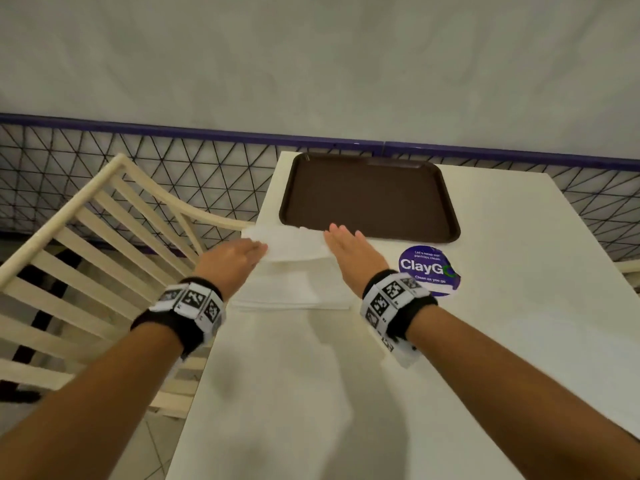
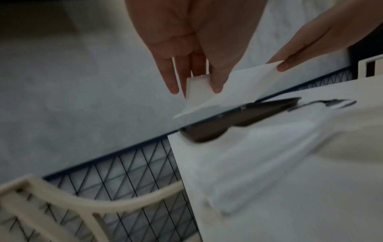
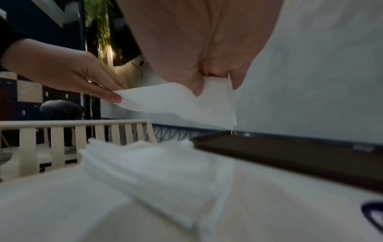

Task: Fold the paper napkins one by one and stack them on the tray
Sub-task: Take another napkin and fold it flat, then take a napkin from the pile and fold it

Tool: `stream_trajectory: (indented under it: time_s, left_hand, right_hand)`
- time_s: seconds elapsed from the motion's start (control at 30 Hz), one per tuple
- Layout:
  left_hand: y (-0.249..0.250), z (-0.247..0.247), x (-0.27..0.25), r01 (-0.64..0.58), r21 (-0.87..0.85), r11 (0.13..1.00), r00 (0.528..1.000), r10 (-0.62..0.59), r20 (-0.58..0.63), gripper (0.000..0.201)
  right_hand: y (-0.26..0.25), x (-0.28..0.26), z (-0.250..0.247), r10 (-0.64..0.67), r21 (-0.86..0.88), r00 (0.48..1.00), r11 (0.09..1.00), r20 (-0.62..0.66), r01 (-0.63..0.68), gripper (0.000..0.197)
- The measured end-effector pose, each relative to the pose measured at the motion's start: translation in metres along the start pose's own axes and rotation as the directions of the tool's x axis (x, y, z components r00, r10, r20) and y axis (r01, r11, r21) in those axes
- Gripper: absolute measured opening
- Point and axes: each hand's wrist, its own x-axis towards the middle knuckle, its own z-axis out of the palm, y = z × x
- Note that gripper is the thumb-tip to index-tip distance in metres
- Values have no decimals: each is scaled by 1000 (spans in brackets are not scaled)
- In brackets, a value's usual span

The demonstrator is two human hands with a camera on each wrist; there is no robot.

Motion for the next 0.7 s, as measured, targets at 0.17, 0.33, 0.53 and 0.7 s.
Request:
stream_trajectory:
  time_s: [0.17,0.33,0.53,0.7]
  left_hand:
    - [12,59,-13,47,-107,993,992,-34,120,57]
    - [18,77,-24,140,-88,986,942,-105,320,52]
    - [24,52,-19,108,-203,973,991,-90,96,50]
    - [80,26,11,-109,-212,971,994,103,-39,50]
  right_hand:
    - [-21,-1,53,-14,134,976,991,219,-16,61]
    - [-26,-6,82,9,173,956,983,294,-62,58]
    - [5,-42,75,200,308,962,918,184,-250,57]
    - [74,-126,86,485,218,855,828,185,-517,56]
